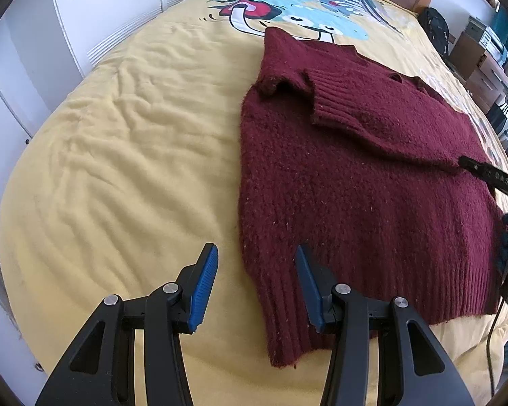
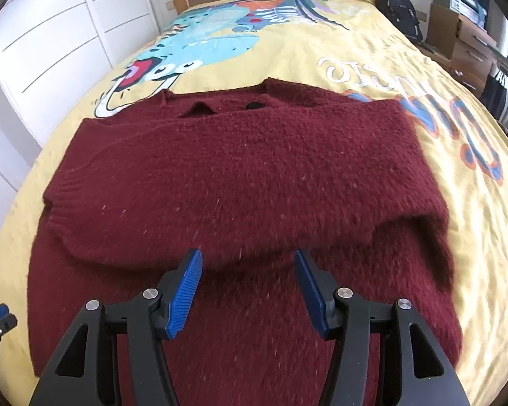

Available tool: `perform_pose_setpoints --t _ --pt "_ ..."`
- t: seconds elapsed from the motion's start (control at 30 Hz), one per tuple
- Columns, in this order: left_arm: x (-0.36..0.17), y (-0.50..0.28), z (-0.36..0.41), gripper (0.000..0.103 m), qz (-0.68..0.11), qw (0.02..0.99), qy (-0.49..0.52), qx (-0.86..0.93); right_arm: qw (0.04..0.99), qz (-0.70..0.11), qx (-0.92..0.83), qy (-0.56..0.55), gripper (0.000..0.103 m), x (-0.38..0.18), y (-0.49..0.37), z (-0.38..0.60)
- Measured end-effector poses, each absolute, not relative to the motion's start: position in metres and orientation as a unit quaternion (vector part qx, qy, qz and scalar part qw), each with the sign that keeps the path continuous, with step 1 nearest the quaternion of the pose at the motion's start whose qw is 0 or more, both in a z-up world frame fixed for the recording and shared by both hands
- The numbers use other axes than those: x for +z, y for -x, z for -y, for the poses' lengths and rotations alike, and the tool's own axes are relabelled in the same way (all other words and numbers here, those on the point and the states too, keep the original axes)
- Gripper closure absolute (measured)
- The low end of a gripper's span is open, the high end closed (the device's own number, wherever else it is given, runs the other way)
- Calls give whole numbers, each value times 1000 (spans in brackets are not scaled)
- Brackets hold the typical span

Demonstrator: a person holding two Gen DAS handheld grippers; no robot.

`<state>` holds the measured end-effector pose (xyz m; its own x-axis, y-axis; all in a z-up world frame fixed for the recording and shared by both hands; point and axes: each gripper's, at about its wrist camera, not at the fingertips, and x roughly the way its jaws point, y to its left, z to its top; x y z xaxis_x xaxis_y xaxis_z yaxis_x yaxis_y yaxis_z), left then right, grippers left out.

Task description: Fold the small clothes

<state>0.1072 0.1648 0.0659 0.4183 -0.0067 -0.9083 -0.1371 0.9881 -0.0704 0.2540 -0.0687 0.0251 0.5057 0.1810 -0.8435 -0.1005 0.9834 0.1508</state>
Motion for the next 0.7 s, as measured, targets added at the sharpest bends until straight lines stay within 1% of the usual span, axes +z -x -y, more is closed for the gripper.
perform_pose_setpoints --t 0.13,0.27,0.7 --pt "70 -100 -167 60 -537 840 70 43 869 -486 85 -43 44 37 -230 74" --pt "75 -90 -169 54 -531 843 77 43 870 -484 85 -39 44 48 -209 82" --pt "92 -59 -167 54 -519 851 75 28 866 -487 79 -77 44 65 -131 118"
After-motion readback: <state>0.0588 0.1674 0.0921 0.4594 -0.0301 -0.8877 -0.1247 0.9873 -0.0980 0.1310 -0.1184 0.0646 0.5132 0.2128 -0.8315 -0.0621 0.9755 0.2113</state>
